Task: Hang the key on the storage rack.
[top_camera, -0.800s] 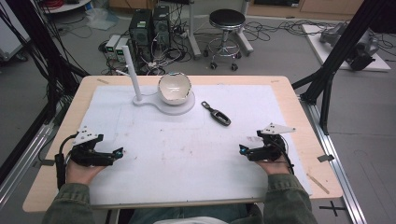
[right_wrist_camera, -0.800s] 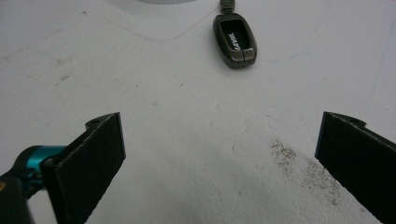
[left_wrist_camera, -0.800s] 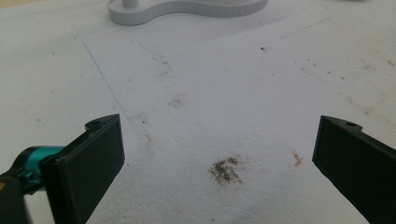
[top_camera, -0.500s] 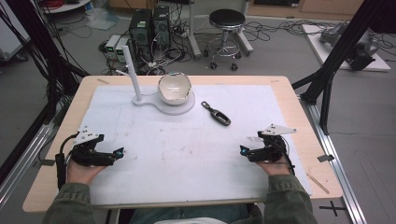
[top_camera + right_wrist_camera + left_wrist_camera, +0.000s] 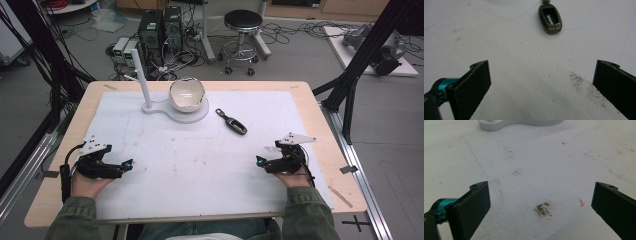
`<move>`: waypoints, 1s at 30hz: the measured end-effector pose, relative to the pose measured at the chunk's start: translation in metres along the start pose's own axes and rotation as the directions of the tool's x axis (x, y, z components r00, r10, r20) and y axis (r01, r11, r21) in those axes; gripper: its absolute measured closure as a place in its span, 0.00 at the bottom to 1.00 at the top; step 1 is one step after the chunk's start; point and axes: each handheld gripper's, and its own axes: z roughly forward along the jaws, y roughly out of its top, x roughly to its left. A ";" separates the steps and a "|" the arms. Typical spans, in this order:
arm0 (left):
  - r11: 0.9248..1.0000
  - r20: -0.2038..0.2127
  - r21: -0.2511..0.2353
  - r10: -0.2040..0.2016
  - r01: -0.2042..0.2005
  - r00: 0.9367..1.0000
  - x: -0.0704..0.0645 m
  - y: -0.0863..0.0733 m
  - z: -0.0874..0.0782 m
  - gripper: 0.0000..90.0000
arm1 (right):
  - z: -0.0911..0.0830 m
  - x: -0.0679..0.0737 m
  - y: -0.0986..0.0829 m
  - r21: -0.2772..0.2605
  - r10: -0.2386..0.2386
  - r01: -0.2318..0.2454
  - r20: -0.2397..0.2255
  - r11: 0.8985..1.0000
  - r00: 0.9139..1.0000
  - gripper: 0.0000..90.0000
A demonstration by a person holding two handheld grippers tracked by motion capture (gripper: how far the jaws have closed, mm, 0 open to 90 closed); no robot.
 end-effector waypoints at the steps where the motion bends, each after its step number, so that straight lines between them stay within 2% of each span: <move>1: 1.000 -0.002 0.001 0.000 0.000 1.000 0.000 0.000 0.000 0.03 | 0.000 0.000 0.000 0.001 -0.001 0.001 0.000 1.000 1.000 0.01; 16: 1.000 -0.004 -0.001 0.002 -0.002 1.000 0.000 0.000 -0.001 0.03 | 0.001 0.000 0.002 0.021 0.005 -0.005 0.009 1.000 1.000 0.01; 18: 1.000 -0.004 -0.002 0.001 -0.001 1.000 -0.001 0.000 0.000 0.03 | 0.002 0.001 0.009 0.034 -0.015 0.014 0.016 0.999 1.000 0.01; 22: 1.000 -0.004 0.000 0.001 -0.001 1.000 -0.001 0.000 -0.001 0.03 | 0.006 0.000 0.017 0.034 -0.006 0.005 0.012 0.999 1.000 0.01; 30: 1.000 -0.004 0.003 -0.003 0.003 1.000 -0.002 -0.001 -0.001 0.03 | 0.016 -0.006 0.029 0.082 -0.013 0.012 0.011 0.997 1.000 0.01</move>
